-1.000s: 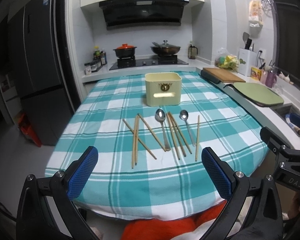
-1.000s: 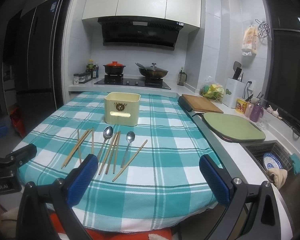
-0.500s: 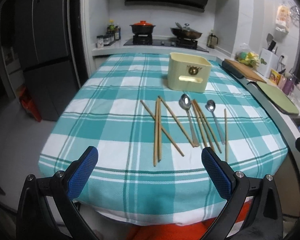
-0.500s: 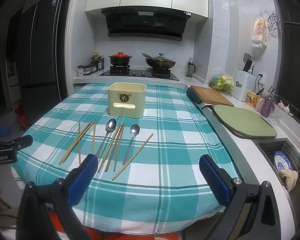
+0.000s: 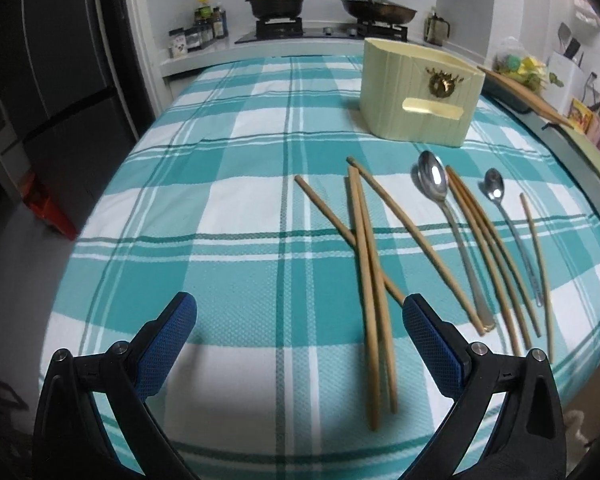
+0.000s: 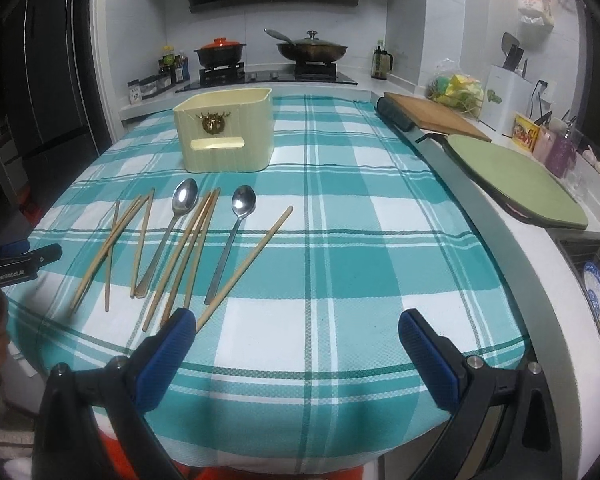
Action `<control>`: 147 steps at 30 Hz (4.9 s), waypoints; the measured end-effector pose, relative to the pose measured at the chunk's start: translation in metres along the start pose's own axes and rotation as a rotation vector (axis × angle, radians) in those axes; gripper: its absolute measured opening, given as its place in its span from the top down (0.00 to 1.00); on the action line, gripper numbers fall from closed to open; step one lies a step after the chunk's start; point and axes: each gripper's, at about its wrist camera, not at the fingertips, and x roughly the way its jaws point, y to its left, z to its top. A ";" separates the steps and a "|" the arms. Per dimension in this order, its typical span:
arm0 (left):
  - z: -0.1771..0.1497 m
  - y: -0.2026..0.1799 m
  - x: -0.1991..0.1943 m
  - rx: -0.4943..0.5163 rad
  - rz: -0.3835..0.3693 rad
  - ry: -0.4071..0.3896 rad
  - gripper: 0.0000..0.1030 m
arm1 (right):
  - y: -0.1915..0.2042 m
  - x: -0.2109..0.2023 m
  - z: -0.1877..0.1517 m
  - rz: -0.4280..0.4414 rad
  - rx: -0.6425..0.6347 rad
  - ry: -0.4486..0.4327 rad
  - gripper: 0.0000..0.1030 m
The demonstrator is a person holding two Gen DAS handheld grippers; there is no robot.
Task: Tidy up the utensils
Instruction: 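Close the left tool on a wooden chopstick while the right tool grasps another chopstick, then lift both held chopsticks and carry them over the cream holder, then lower the chopsticks into the cream holder and open both tools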
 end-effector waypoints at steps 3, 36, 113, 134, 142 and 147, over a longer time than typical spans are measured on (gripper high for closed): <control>0.003 0.000 0.021 0.009 0.016 0.034 0.01 | 0.000 0.010 0.008 -0.005 -0.010 0.014 0.00; -0.006 0.026 0.045 -0.101 0.005 0.093 0.91 | 0.051 0.147 0.024 0.054 -0.163 0.165 0.27; 0.183 0.042 -0.081 -0.116 -0.304 -0.268 0.97 | 0.008 0.018 0.211 0.293 -0.088 -0.244 0.93; 0.336 -0.042 0.030 -0.129 -0.308 -0.220 0.97 | 0.055 0.139 0.361 0.323 -0.085 -0.184 0.93; 0.328 -0.071 0.080 -0.085 -0.284 -0.092 0.66 | 0.060 0.207 0.347 0.321 -0.059 0.000 0.91; 0.308 -0.061 0.050 -0.042 -0.259 -0.165 0.25 | 0.051 0.198 0.333 0.303 -0.037 -0.062 0.43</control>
